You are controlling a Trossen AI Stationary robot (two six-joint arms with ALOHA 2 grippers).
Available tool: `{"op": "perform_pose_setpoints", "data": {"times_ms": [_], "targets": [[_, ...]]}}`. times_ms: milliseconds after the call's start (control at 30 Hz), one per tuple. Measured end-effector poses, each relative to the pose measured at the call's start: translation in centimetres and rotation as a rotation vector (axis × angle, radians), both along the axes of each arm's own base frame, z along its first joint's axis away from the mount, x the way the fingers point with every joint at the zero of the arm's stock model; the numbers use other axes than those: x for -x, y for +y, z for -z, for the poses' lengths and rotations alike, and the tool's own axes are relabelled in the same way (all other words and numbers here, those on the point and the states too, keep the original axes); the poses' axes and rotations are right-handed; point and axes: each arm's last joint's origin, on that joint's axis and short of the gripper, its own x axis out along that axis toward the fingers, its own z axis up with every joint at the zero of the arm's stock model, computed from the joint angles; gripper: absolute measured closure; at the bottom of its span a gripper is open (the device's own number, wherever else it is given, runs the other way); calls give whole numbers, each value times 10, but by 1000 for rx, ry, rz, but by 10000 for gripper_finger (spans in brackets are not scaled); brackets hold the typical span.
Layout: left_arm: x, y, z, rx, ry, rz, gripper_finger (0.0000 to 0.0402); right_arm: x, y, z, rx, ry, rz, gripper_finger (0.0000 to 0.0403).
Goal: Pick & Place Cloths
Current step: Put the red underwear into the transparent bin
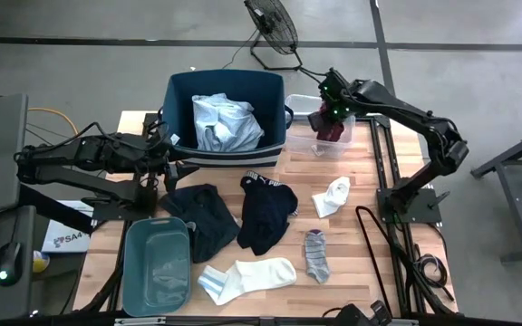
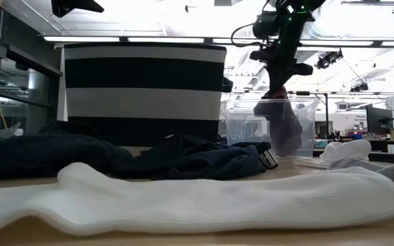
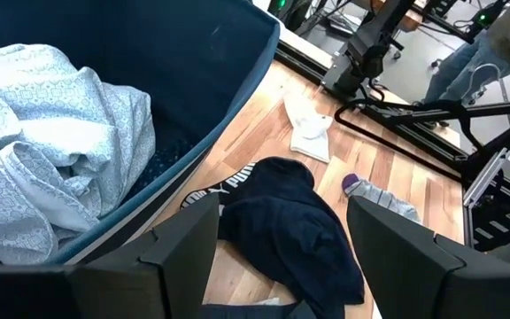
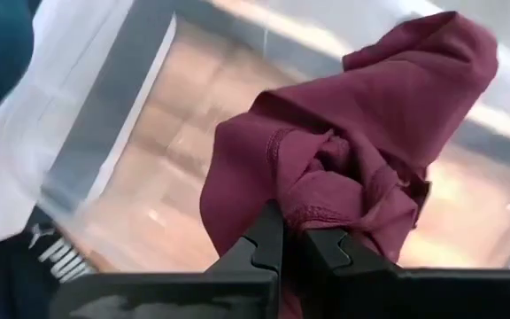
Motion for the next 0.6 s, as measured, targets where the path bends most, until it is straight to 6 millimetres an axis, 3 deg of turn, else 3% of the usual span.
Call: {"op": "perform_pose_setpoints", "data": {"times_ms": [367,600], "targets": [[1,0,1,-6,18,3,156,6,-3,22,-99,-31,90,395],[1,0,2,-2,20,19,156,4,-4,21,-119,-93,156,328]]}}
